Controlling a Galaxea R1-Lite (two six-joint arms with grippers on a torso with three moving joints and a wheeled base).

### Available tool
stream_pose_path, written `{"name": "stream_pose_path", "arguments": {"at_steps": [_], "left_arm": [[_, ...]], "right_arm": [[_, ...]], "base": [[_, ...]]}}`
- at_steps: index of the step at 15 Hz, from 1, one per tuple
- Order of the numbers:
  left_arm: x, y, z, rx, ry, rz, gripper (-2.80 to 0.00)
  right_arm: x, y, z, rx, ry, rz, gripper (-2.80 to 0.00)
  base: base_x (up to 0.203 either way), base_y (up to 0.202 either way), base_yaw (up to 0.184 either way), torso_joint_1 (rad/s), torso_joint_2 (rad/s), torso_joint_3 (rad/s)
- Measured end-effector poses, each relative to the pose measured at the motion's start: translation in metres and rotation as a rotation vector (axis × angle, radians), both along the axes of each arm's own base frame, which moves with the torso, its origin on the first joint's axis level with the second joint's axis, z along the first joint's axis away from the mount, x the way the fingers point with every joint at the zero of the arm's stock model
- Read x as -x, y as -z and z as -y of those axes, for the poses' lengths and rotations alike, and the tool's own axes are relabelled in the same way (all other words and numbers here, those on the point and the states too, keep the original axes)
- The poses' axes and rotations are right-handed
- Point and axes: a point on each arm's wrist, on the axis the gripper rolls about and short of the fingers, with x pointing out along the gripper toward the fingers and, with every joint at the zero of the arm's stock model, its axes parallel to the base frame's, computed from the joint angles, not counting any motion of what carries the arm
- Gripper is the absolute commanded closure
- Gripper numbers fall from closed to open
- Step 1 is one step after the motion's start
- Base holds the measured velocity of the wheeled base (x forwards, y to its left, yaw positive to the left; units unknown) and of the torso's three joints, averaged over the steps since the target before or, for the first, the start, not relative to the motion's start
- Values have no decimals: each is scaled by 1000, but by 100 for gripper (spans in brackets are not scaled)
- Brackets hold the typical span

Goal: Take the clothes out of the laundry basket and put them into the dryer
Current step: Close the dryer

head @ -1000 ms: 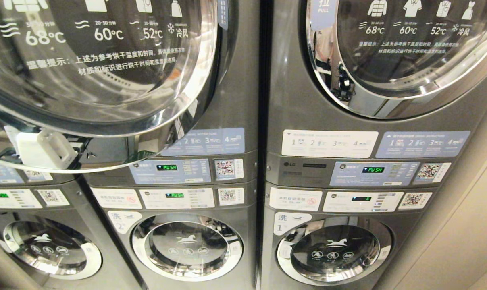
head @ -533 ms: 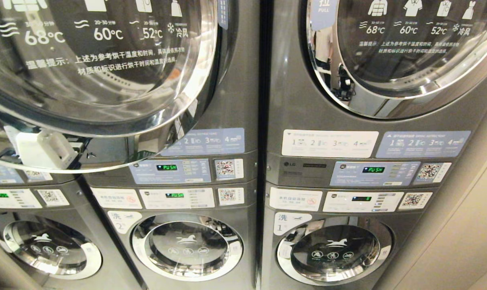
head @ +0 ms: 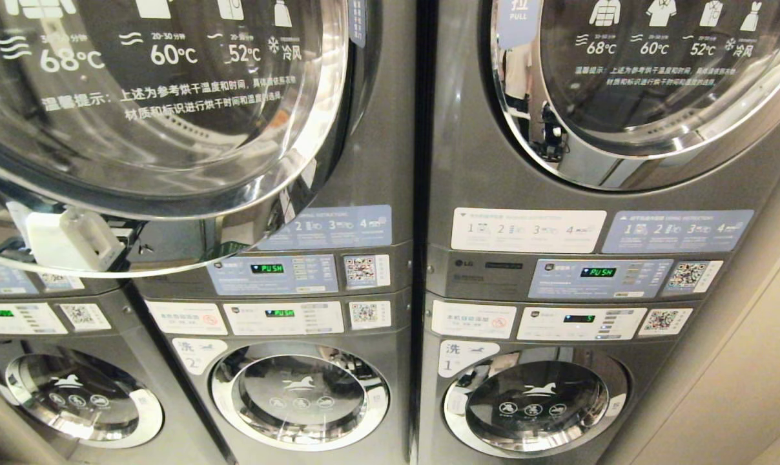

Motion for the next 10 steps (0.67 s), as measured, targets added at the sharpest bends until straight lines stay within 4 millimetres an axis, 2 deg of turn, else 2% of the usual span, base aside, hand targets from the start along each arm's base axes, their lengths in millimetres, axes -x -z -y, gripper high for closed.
{"name": "stream_pose_path", "arguments": {"at_steps": [2, 5, 8, 10], "left_arm": [[0, -4, 1, -40, 24, 29, 0], [14, -46, 4, -47, 176, 203, 0], [22, -110, 6, -54, 291, 293, 0], [23, -173, 6, -37, 327, 369, 0]], "right_arm": [[0, 0, 0, 4, -1, 0, 0], [0, 0, 0, 4, -2, 0, 0], [0, 0, 0, 4, -3, 0, 0], [0, 0, 0, 4, -3, 0, 0]], "base": [[0, 0, 0, 0, 0, 0], [0, 0, 0, 0, 0, 0], [0, 0, 0, 0, 0, 0], [0, 0, 0, 0, 0, 0]]}}
